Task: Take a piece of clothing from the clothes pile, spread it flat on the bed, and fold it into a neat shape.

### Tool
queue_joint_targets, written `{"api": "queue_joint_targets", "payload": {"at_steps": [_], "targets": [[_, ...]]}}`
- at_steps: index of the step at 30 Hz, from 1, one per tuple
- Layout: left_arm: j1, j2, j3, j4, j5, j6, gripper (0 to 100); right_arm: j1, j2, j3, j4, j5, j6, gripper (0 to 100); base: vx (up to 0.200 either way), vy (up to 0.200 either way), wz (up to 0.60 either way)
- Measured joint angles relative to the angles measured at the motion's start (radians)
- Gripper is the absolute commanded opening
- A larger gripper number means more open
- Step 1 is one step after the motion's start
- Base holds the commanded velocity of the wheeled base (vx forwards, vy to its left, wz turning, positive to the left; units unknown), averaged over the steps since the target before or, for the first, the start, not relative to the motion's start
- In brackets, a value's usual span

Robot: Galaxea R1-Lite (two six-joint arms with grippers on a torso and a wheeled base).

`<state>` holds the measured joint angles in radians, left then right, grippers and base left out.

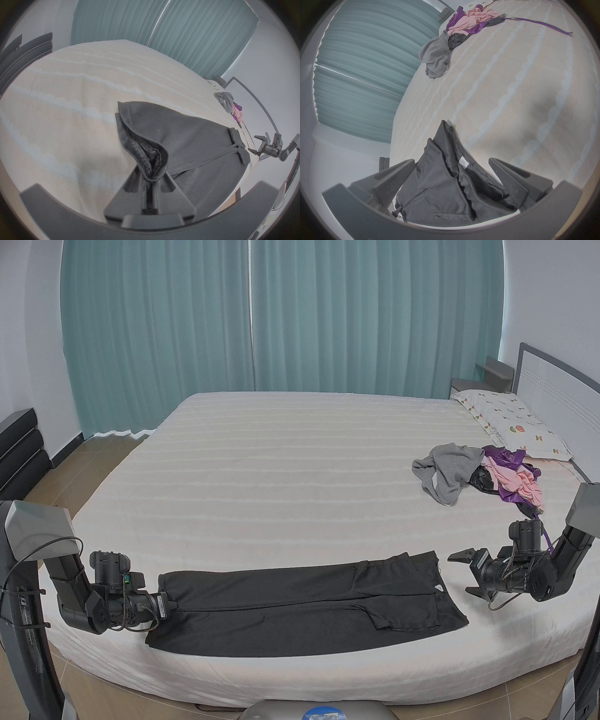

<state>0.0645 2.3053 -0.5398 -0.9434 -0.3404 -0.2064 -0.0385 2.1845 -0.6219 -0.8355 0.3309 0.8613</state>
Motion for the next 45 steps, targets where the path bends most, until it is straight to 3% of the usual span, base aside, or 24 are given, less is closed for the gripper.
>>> {"api": "queue_joint_targets", "payload": {"at_steps": [30, 35, 45], "targets": [[0.036, -0.051, -0.017, 0.003, 0.0, -0.03, 0, -0.008, 0.0, 0.001, 0.0, 0.0, 0.002, 100, -0.02, 0.0, 0.0], [0.024, -0.05, -0.042, -0.001, 0.001, -0.083, 0, -0.007, 0.0, 0.001, 0.0, -0.001, 0.001, 100, 0.0, 0.0, 0.0], [-0.016, -0.053, -0.063, -0.001, 0.004, -0.12, 0, -0.005, 0.0, 0.001, 0.0, -0.001, 0.001, 100, 0.0, -0.2, 0.0]]}}
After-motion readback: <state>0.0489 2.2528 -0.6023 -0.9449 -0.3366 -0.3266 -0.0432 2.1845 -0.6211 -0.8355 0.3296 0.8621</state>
